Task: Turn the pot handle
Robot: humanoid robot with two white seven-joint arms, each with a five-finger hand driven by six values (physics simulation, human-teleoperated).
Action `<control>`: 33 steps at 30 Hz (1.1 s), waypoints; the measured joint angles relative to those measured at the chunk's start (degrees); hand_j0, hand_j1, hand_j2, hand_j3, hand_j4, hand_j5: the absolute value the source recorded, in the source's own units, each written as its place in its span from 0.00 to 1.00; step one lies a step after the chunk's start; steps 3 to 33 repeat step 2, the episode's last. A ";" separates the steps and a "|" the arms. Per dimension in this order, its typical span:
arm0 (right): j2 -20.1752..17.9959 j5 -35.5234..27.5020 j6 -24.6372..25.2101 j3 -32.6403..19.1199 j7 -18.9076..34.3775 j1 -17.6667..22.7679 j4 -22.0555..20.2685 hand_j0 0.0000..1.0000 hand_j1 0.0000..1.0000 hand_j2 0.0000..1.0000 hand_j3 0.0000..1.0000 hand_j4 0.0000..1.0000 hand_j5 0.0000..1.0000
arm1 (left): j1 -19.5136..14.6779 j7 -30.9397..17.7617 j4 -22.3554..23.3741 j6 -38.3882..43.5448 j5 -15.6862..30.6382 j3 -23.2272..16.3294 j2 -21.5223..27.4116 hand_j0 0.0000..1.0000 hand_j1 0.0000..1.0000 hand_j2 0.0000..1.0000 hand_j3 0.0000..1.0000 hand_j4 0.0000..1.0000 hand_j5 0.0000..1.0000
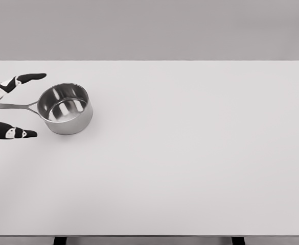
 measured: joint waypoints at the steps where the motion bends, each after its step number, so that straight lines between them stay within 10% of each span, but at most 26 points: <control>1: 0.00 0.00 0.00 0.00 0.00 0.00 0.00 1.00 1.00 1.00 1.00 1.00 1.00 | 0.00 0.00 -0.03 -0.02 -0.01 -0.01 -0.24 1.00 1.00 1.00 1.00 1.00 1.00; 33: 0.00 0.00 0.00 0.01 0.00 0.00 0.00 1.00 1.00 1.00 1.00 1.00 1.00 | 0.09 0.00 -0.05 -0.03 -0.03 -0.04 -0.41 1.00 1.00 1.00 1.00 1.00 1.00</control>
